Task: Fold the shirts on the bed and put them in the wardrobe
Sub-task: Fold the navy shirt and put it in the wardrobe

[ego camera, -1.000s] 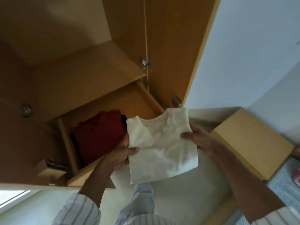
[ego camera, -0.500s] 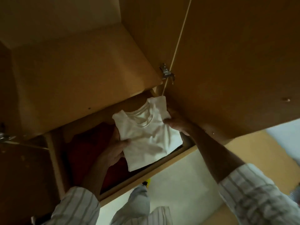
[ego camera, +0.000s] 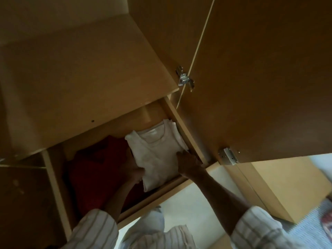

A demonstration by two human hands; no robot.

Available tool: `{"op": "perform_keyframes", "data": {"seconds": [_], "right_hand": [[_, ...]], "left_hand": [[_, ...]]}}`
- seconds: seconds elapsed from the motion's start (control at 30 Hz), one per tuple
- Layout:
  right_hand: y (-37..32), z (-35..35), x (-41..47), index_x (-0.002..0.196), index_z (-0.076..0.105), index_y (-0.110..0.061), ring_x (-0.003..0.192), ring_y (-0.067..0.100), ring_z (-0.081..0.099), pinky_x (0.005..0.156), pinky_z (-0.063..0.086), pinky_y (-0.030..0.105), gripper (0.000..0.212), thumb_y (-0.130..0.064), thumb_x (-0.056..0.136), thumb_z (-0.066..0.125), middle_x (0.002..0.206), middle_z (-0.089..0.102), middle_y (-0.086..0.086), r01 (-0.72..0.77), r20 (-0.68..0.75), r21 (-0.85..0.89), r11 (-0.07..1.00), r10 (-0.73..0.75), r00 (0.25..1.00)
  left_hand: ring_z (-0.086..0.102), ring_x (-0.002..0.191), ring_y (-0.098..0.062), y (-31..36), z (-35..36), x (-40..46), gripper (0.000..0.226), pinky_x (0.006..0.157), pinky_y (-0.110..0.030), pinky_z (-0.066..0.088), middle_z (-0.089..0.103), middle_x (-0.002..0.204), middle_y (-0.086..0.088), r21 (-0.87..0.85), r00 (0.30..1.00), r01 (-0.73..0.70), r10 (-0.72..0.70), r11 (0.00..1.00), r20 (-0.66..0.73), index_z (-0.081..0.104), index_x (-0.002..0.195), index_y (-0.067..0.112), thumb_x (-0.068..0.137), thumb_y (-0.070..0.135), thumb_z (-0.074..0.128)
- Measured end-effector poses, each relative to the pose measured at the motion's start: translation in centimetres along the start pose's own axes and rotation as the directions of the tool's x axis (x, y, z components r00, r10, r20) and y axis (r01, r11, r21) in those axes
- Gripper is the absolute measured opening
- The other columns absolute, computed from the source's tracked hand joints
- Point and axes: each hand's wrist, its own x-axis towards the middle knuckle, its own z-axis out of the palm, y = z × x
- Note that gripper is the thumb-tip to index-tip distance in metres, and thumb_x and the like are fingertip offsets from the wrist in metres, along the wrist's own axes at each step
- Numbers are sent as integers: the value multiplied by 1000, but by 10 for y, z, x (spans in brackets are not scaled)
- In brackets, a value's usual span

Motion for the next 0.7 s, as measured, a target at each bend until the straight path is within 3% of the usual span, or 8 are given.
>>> {"op": "perform_keyframes", "data": {"seconds": [0.07,0.1,0.17,0.23,0.3,0.43,0.6,0.7], "right_hand": [[8,7,5,134,45,-11,129,35,49,104,47,44,44,-23,93,55,134,54,14,-8,-15,10,1000,8,1000],[9,7,5,132,45,-12,129,34,50,105,46,43,44,-25,91,56,131,56,12,-8,-47,42,999,10,999],[10,5,0,123,50,-14,120,32,58,101,49,39,35,-26,91,56,121,62,10,7,-142,131,991,11,990],[9,-3,-15,114,56,-15,104,31,66,87,57,38,23,-21,91,54,113,65,10,26,-242,208,978,26,970],[11,-6,-37,114,60,-17,96,29,69,82,59,38,25,-18,91,51,113,67,9,82,-344,263,961,14,939],[23,5,-93,119,67,-13,107,21,67,89,53,28,31,-6,93,51,124,67,3,245,-547,357,901,-11,837],[55,58,-185,117,69,-14,106,19,66,89,54,33,32,-5,93,51,123,68,1,247,-655,429,869,110,748],[82,118,-244,118,69,-16,107,19,64,90,49,26,32,-8,93,51,124,67,0,177,-639,504,845,227,735]], "left_hand": [[53,122,-41,-2,-1,-3,104,94,-49,49,46,142,-18,315,994,-33,64,949,-88,6,155,20,79,25,77],[55,119,-43,-2,-2,-5,104,92,-48,49,49,138,-19,353,992,-24,66,935,-107,5,154,20,78,28,77],[58,113,-45,-2,1,-12,101,86,-48,50,53,131,-20,385,988,-14,72,923,-136,5,153,21,80,30,74],[59,110,-45,-2,5,-17,96,83,-47,52,55,128,-21,419,981,-29,106,908,-162,7,153,21,83,33,72],[61,107,-44,1,10,-22,88,77,-44,51,58,127,-20,420,967,-53,151,906,-203,12,152,21,86,35,70],[65,101,-41,12,28,-48,53,72,-41,51,69,110,-17,459,929,-216,326,862,-176,40,138,22,91,34,63],[66,93,-34,9,73,-121,27,72,-38,50,72,95,-7,425,783,-522,613,740,-104,56,118,24,92,24,60],[65,91,-30,-9,112,-172,25,73,-37,52,70,96,-4,405,682,-658,730,635,-38,59,116,23,91,19,60]]}}
